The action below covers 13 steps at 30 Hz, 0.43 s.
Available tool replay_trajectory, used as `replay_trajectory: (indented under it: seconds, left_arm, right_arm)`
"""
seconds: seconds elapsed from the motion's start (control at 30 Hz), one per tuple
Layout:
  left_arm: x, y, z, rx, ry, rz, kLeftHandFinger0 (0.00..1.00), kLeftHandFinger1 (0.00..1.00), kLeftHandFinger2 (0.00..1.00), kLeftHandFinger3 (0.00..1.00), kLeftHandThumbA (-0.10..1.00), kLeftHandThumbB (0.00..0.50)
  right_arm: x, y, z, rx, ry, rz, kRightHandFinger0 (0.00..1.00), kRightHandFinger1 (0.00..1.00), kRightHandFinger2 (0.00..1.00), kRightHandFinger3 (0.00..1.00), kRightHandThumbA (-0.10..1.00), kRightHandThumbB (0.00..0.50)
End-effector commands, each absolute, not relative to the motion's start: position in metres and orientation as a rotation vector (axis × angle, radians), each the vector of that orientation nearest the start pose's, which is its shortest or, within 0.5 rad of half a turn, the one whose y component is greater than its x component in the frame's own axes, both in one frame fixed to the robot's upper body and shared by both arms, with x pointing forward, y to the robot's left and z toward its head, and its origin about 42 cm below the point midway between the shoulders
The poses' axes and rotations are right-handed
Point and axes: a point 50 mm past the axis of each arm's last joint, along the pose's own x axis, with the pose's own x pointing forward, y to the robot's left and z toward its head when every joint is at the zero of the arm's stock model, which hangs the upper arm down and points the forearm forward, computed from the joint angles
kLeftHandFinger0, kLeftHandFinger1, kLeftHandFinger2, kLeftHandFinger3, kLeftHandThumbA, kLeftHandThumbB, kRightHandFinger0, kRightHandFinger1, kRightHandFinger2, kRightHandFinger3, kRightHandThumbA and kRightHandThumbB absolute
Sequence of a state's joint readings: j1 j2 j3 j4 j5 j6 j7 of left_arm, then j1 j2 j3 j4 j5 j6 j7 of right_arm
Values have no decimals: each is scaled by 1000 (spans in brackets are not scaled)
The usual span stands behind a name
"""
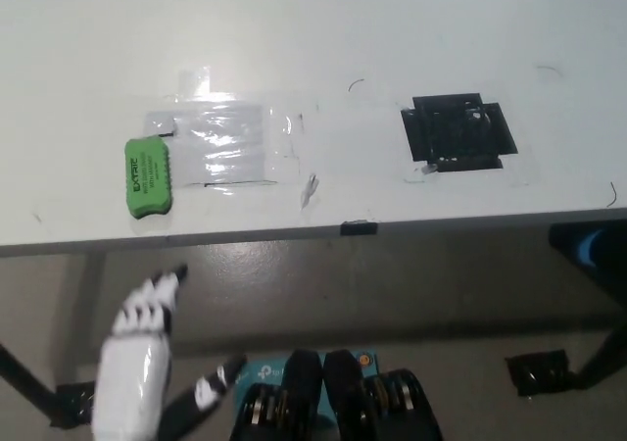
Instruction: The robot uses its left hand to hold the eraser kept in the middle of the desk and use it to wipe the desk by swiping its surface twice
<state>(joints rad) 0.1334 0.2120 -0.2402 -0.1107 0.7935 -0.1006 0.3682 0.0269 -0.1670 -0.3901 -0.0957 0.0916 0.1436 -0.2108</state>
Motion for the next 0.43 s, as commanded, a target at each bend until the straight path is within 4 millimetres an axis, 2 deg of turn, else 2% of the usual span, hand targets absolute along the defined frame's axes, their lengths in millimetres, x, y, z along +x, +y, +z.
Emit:
replay_trajectory:
  seconds: [0.0,0.03,0.1,0.13,0.17,0.2,0.23,0.3,0.4]
  left_arm:
    - [228,221,63,607,-344,1,1000,1000,1000,1000,1000,103]
    - [233,222,60,584,-336,5,1000,1000,1000,1000,1000,71]
    - [240,223,58,580,-333,16,1000,1000,1000,1000,1000,58]
    - [243,223,58,562,-315,32,1000,1000,1000,1000,1000,86]
    - [246,224,55,531,-299,42,1000,1000,1000,1000,1000,84]
    - [251,227,52,455,-262,67,1000,1000,1000,1000,1000,70]
    - [254,229,49,389,-226,88,1000,1000,1000,1000,1000,77]
    - [260,229,48,329,-167,103,1000,1000,1000,1000,1000,121]
    - [262,232,45,313,-137,110,1000,1000,1000,1000,1000,100]
  right_arm:
    - [257,-384,143,-104,-31,-568,1000,1000,1000,1000,1000,132]
    - [258,-385,143,-103,-32,-568,1000,1000,1000,1000,1000,136]
    - [261,-385,144,-102,-31,-571,1000,1000,1000,1000,1000,150]
    - [262,-385,145,-96,-32,-574,1000,1000,1000,1000,1000,169]
    - [262,-384,145,-90,-34,-572,1000,1000,1000,1000,1000,181]
    - [264,-384,145,-90,-37,-567,1000,1000,1000,1000,1000,149]
    - [265,-384,146,-87,-35,-564,1000,1000,1000,1000,1000,131]
    - [265,-385,146,-81,-38,-567,1000,1000,1000,1000,1000,142]
    - [265,-385,145,-67,-35,-569,1000,1000,1000,1000,1000,147]
